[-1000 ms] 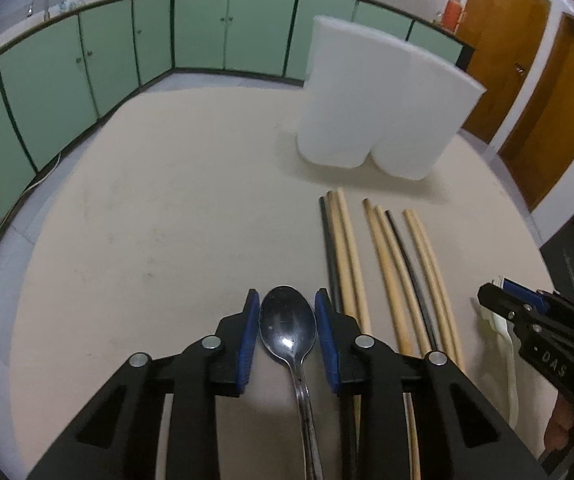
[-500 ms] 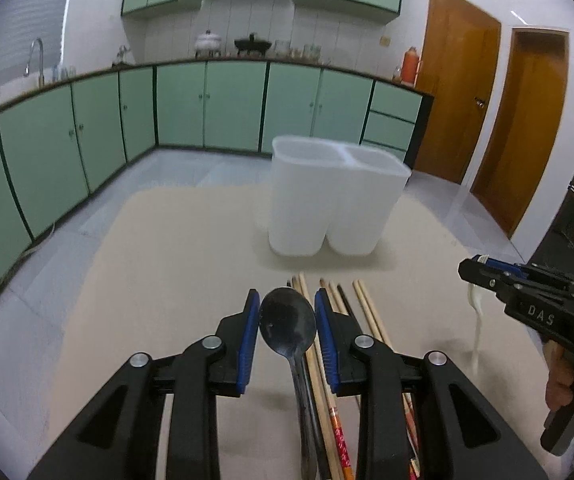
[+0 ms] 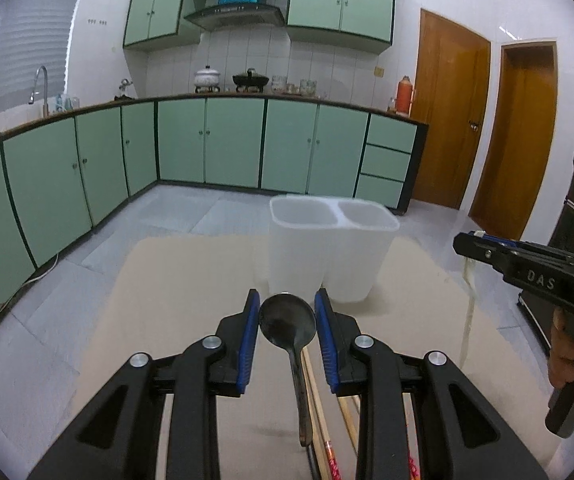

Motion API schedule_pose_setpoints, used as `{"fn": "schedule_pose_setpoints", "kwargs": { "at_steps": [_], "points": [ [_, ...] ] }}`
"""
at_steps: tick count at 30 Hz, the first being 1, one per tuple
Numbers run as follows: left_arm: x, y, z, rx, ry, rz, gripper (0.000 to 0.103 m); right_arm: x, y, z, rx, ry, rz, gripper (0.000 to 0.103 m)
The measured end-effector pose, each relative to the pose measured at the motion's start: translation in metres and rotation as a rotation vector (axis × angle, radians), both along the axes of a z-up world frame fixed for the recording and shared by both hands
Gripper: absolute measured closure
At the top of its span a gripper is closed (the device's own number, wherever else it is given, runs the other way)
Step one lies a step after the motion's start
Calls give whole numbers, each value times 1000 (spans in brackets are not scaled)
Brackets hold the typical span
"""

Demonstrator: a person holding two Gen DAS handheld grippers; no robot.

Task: Organize utensils
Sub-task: 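Carry the spoon and fork over the white holder and drop them in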

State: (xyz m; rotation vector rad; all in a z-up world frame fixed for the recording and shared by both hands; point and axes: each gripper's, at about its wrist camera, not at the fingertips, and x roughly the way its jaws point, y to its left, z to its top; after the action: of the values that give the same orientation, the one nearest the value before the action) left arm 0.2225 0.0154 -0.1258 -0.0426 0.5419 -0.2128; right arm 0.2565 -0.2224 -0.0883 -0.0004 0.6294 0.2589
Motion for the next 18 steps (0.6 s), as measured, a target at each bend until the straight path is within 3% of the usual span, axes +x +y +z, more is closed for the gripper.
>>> {"fn": "schedule_pose_setpoints", "kwargs": {
  "at_steps": [8, 18],
  "points": [
    [18, 0, 45, -23, -103, -10, 75, 32, -8, 43, 32, -122, 1, 84],
    [75, -9, 109, -60, -266, -17, 75, 95, -12, 79, 98, -224, -20, 84]
  ]
}}
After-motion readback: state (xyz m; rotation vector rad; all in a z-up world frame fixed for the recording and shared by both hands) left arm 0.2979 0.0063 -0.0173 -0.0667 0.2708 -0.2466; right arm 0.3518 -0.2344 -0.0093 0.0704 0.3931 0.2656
